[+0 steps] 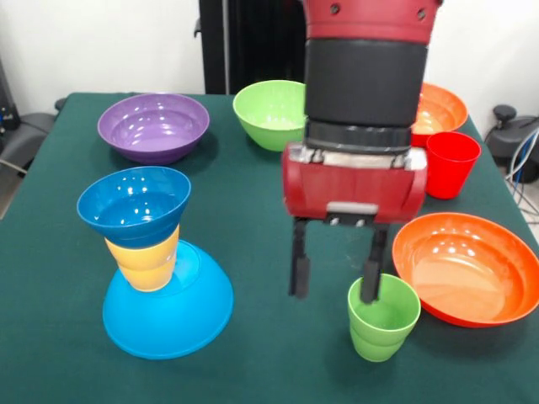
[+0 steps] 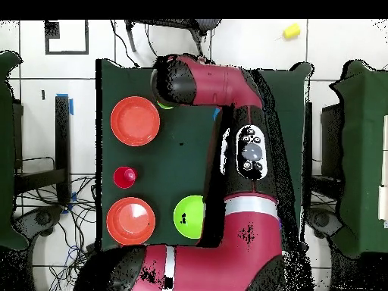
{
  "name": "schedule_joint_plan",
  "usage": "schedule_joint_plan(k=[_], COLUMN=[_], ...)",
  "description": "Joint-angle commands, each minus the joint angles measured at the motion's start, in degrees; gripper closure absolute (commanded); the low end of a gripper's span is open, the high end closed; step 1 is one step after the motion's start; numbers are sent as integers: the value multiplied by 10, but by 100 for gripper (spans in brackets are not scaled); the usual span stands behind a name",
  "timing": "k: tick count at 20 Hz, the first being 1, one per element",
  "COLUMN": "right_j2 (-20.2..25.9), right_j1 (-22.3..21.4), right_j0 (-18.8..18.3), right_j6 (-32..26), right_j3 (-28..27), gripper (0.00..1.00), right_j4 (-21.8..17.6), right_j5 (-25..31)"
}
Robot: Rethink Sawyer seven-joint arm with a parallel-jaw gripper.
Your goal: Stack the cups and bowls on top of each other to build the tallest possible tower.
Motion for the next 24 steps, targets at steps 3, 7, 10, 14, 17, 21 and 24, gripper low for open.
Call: schedule_joint_plan(k=[3, 7, 10, 14, 17, 21, 24], right_j2=[-30, 8, 47, 78, 95, 115, 139], right_j1=[44, 67, 87, 97, 93, 90, 71], right_j0=[-1, -22, -39, -50, -57, -68, -86], right_j6=[10, -34, -69, -86, -88, -99, -110], right_j3=[-53, -62, -71, -72, -60, -44, -2], gripper=[0, 0, 0, 0, 0, 0, 0], right_j4=[-32, -9, 7, 15, 15, 13, 9], right_j5=[93, 142, 180, 183, 160, 153, 114])
